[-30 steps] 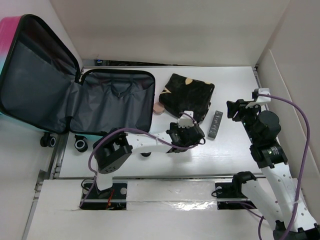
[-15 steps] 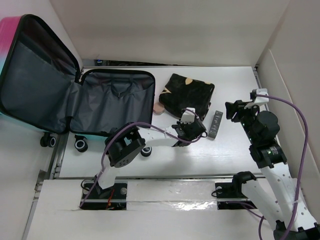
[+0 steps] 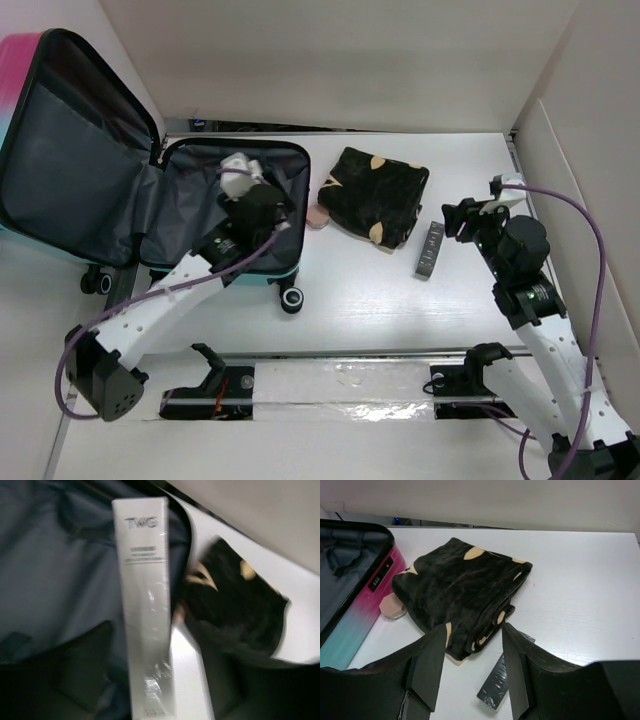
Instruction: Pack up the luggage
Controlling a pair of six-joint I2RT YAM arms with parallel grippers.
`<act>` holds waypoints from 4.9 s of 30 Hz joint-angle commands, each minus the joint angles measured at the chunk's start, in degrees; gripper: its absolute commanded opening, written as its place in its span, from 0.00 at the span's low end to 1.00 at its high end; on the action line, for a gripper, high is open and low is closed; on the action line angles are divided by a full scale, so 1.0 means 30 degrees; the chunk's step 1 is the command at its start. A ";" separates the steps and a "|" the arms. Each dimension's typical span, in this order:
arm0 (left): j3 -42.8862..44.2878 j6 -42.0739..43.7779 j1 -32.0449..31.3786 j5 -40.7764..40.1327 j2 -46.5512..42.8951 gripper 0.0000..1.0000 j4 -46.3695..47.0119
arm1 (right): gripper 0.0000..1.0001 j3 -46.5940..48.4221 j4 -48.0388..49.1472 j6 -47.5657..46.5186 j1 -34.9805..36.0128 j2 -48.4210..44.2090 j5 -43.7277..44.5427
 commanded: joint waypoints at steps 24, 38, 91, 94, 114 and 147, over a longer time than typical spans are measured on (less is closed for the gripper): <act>-0.4099 0.4092 0.5388 1.1980 -0.8736 0.69 0.0796 | 0.98 -0.2301 0.3335 0.5087 -0.0360 1.1413 0.4204; -0.4538 0.6553 0.5388 1.2566 -1.3540 0.69 0.0091 | 0.35 0.1189 -0.0234 0.5764 -0.0396 1.4567 0.5076; 0.3370 -0.5921 0.0408 0.6475 1.1532 0.99 0.5949 | 1.00 -0.1742 0.4215 0.2101 -0.0243 0.2455 -0.2886; 0.3984 -0.7679 0.0234 0.6182 1.2470 0.99 0.5981 | 1.00 -0.1889 0.4273 0.2101 -0.0243 0.2163 -0.3356; 1.1367 -1.1698 0.0613 0.5597 2.1024 0.94 0.0885 | 1.00 -0.2036 0.4245 0.1749 0.0107 0.0198 -0.5729; 1.7390 0.6847 0.6346 1.4707 1.4182 0.00 -0.1172 | 1.00 -0.2007 0.3688 0.1749 0.0489 -0.1062 -0.4089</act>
